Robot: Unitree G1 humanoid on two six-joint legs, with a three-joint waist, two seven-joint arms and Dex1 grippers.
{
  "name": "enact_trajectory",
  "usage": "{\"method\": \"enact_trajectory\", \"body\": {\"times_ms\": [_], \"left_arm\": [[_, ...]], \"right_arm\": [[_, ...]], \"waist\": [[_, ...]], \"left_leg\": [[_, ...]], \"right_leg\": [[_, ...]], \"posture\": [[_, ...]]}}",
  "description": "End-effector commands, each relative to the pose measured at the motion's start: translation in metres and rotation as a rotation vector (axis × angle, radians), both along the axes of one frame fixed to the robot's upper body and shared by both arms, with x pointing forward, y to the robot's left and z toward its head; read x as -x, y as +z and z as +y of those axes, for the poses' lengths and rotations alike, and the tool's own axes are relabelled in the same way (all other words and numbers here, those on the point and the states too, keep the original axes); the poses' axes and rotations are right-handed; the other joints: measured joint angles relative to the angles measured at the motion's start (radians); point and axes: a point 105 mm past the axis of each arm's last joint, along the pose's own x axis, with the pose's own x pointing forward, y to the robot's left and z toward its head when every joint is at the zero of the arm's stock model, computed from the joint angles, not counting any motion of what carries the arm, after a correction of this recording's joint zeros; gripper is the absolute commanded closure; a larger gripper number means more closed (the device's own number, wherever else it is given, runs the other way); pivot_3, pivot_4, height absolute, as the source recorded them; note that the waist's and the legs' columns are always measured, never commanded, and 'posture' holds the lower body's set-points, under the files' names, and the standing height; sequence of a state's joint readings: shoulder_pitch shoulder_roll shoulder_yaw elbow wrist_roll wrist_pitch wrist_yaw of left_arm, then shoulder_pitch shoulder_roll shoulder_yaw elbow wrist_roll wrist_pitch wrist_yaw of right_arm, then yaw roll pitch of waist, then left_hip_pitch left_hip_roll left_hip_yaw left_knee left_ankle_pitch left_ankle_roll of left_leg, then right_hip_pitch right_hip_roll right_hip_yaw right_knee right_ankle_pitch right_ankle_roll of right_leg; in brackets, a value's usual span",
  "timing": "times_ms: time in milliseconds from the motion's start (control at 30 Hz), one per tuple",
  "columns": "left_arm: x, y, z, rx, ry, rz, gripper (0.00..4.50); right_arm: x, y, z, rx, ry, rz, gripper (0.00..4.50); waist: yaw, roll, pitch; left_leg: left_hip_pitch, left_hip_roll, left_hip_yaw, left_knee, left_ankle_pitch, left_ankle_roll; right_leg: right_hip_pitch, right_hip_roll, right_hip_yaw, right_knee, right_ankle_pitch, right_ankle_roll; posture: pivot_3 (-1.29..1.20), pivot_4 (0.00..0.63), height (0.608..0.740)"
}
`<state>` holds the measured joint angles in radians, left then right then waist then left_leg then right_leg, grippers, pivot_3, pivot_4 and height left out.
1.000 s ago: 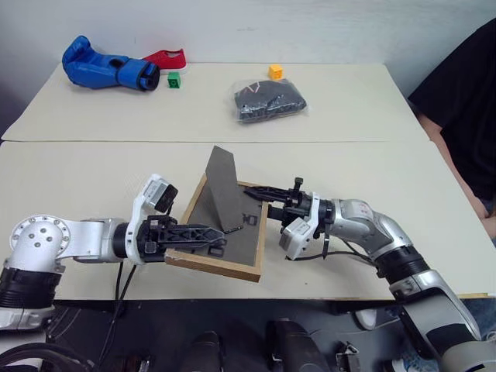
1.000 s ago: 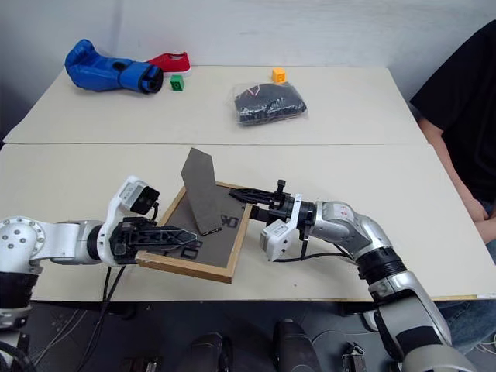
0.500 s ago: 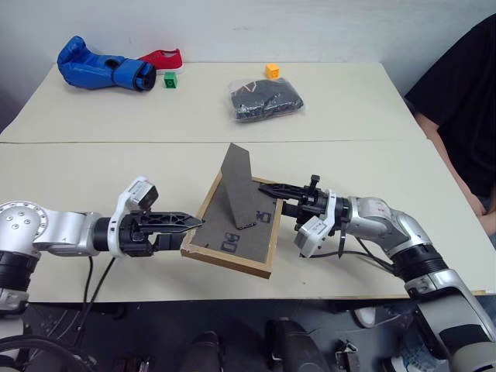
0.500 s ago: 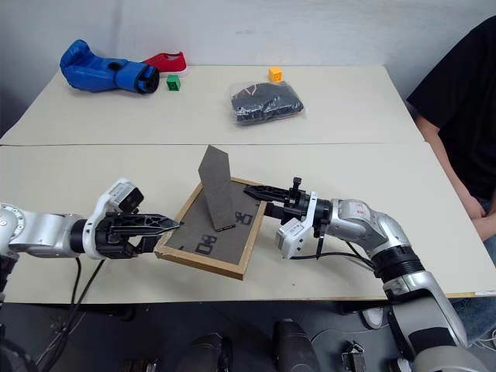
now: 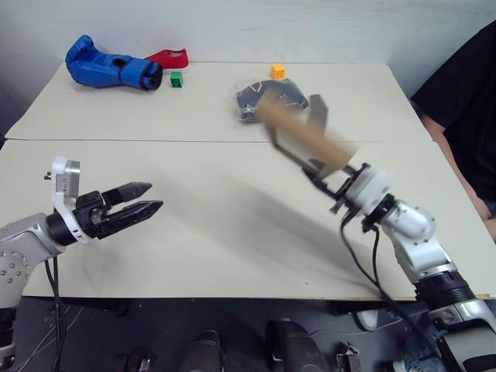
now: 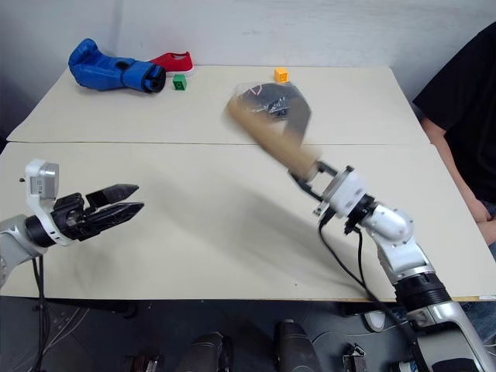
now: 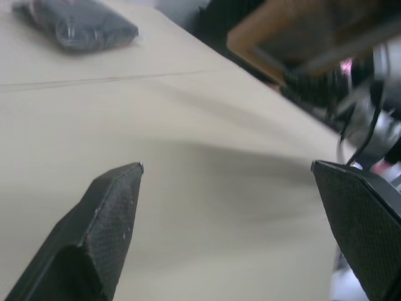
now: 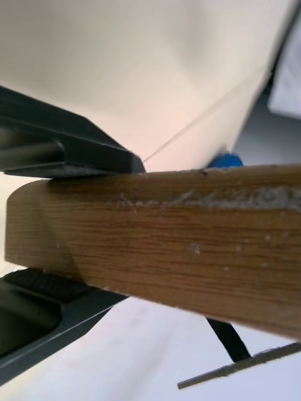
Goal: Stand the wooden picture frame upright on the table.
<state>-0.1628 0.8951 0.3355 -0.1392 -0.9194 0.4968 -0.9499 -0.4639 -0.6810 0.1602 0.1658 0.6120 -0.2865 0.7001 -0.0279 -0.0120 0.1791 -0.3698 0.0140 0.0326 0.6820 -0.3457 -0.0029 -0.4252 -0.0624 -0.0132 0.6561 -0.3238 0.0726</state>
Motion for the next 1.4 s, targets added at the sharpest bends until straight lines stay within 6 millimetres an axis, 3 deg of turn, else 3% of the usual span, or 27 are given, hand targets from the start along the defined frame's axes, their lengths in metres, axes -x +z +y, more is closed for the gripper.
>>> {"method": "enact_trajectory", "body": {"times_ms": [33, 167, 367, 700, 967, 1300, 1400], "left_arm": [[0.001, 0.005, -0.015, -0.053, -0.025, -0.139, 0.00], [0.003, -0.009, -0.023, -0.066, -0.055, -0.110, 0.00], [0.001, -0.012, -0.030, -0.027, -0.045, -0.113, 0.00], [0.004, -0.012, -0.031, -0.017, -0.051, -0.084, 0.00], [0.004, -0.010, -0.032, -0.025, -0.067, -0.067, 0.00], [0.000, -0.008, -0.027, -0.048, -0.060, -0.079, 0.00], [-0.001, -0.011, -0.023, -0.063, -0.045, -0.075, 0.00]], "right_arm": [[-0.006, -0.002, -0.006, -0.116, 0.081, 0.227, 3.22], [-0.041, -0.022, -0.022, -0.162, -0.024, 0.391, 3.22], [-0.067, -0.053, -0.020, -0.157, -0.107, 0.486, 3.22], [-0.068, -0.088, -0.030, -0.291, -0.138, 0.680, 3.22], [-0.061, -0.103, -0.038, -0.204, -0.174, 0.717, 3.22], [-0.050, -0.105, -0.049, -0.178, -0.185, 0.724, 0.05], [-0.039, -0.105, -0.055, -0.134, -0.175, 0.715, 0.01]], "waist": [[0.000, 0.000, 0.000], [-0.005, 0.000, 0.000], [-0.007, 0.000, 0.000], [-0.006, 0.000, 0.000], [0.000, 0.000, 0.000], [0.002, -0.002, -0.002], [0.009, -0.002, -0.002]], "left_leg": [[0.000, 0.000, 0.000, 0.000, 0.000, 0.000], [0.000, 0.000, 0.002, 0.000, 0.000, 0.001], [-0.001, 0.000, 0.003, -0.001, 0.000, 0.001], [0.000, 0.000, 0.003, 0.000, 0.000, 0.001], [0.000, 0.000, 0.003, 0.000, -0.001, 0.001], [0.000, 0.000, 0.002, 0.001, -0.001, 0.001], [0.000, -0.001, 0.001, 0.001, -0.001, 0.002]], "right_leg": [[0.000, 0.000, 0.000, 0.000, 0.000, 0.000], [-0.001, 0.000, 0.001, 0.001, 0.000, 0.000], [-0.003, 0.001, 0.002, 0.003, 0.000, 0.001], [-0.002, 0.001, 0.002, 0.004, 0.001, 0.001], [-0.001, 0.000, 0.002, 0.004, 0.001, 0.002], [0.001, 0.000, 0.001, 0.003, 0.001, 0.002], [0.001, -0.001, 0.000, 0.002, 0.001, 0.002]], "posture": [[0.00, 0.150, 0.740], [0.00, 0.150, 0.740], [0.00, 0.150, 0.740], [0.00, 0.150, 0.740], [0.00, 0.150, 0.740], [0.00, 0.150, 0.740], [0.00, 0.150, 0.740]]}}
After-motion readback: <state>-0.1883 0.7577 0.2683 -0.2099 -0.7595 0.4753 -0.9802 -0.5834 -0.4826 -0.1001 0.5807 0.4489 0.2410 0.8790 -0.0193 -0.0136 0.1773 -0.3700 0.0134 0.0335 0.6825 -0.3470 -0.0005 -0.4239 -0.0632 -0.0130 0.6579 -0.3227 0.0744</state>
